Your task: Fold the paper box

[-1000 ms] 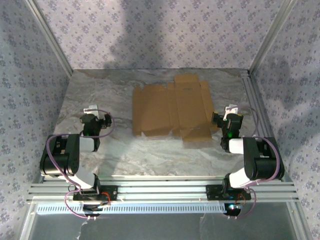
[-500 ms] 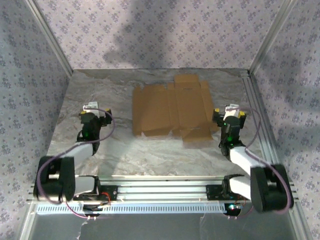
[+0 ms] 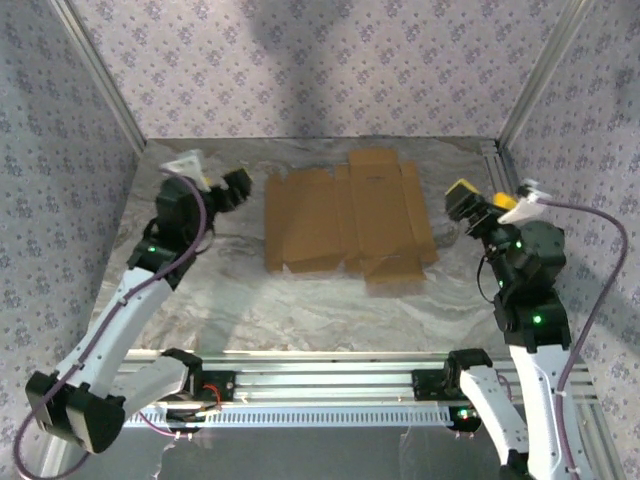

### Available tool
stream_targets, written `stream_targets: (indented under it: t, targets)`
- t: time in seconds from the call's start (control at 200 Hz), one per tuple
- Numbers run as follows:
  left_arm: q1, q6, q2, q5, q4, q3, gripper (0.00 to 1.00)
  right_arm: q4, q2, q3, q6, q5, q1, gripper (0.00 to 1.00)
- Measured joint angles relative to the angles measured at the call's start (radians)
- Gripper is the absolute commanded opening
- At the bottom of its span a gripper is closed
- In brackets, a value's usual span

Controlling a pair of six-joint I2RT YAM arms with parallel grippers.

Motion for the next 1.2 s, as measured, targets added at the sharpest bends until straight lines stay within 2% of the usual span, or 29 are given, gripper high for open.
stream_targets:
  t: [0.065, 0.105, 0.19, 0.215, 0.33, 0.43, 0.56, 0.645, 0.72, 0.989, 1.199]
  targets:
    - [-0.162, -0.082, 0.023, 0.014, -0.032, -0.029, 0.77, -0.109, 0.035, 0.002, 0.014, -0.021, 0.066, 0.99]
    - [-0.258, -0.154, 0.043, 0.027, -0.048, -0.053, 0.68, -0.171, 0.049, -0.003, 0.019, -0.019, 0.114, 0.99]
    - [-0.415, -0.295, 0.121, 0.024, -0.089, -0.077, 0.41, -0.251, 0.046, -0.036, 0.030, -0.015, 0.176, 0.99]
    - [-0.455, -0.345, 0.154, 0.016, -0.098, -0.077, 0.36, -0.268, 0.037, -0.045, 0.033, -0.015, 0.183, 0.99]
    - [-0.613, -0.522, 0.312, -0.046, -0.166, -0.042, 0.35, -0.317, 0.018, -0.056, 0.060, -0.014, 0.185, 0.88]
    - [-0.697, -0.681, 0.420, -0.071, -0.189, 0.003, 0.37, -0.335, 0.025, -0.056, 0.075, -0.013, 0.185, 0.84]
    - [-0.734, -0.843, 0.550, -0.072, -0.198, 0.111, 0.43, -0.360, 0.024, -0.060, 0.090, 0.006, 0.186, 0.79]
    - [-0.740, -0.934, 0.641, -0.051, -0.192, 0.203, 0.55, -0.381, 0.000, -0.065, 0.098, 0.018, 0.186, 0.76]
    - [-0.741, -1.004, 0.711, -0.024, -0.162, 0.262, 0.61, -0.395, -0.025, -0.065, 0.101, 0.026, 0.186, 0.74]
    - [-0.710, -1.218, 0.842, 0.056, -0.069, 0.321, 0.65, -0.450, -0.057, -0.058, 0.108, 0.034, 0.185, 0.70]
    - [-0.634, -1.254, 0.855, 0.122, -0.011, 0.302, 0.62, -0.460, -0.068, -0.085, 0.162, 0.023, 0.176, 0.68]
